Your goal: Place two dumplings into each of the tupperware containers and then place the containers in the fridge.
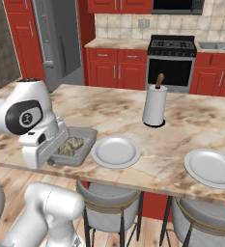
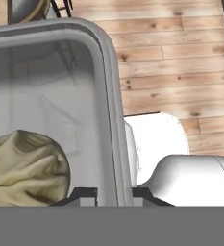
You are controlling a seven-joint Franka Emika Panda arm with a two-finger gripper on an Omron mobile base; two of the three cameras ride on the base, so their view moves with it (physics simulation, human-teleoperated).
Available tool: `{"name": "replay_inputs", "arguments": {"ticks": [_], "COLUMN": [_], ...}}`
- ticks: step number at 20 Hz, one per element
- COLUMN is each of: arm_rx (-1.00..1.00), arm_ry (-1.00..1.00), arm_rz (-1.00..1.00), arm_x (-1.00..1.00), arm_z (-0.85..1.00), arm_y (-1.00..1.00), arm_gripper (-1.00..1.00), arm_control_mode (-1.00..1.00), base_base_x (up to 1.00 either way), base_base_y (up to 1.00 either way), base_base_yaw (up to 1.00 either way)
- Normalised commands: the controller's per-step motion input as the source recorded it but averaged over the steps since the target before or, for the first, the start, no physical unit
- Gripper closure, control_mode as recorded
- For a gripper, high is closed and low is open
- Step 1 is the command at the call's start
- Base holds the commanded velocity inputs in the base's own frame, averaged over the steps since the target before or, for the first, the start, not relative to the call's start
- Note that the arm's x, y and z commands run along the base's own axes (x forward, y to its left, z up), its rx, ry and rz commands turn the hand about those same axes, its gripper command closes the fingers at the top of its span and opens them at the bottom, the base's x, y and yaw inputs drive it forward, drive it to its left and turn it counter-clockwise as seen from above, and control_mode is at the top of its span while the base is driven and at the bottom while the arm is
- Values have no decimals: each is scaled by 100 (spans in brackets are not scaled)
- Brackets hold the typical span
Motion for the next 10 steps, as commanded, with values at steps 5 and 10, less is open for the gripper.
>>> {"name": "replay_inputs", "arguments": {"ticks": [5,10], "arm_rx": [6,1], "arm_ry": [-3,-5], "arm_rz": [16,4], "arm_x": [-11,-19], "arm_z": [3,0], "arm_y": [-28,-8], "arm_gripper": [100,100], "arm_control_mode": [-100,-100], "base_base_x": [0,0], "base_base_y": [0,0], "base_base_yaw": [0,0]}}
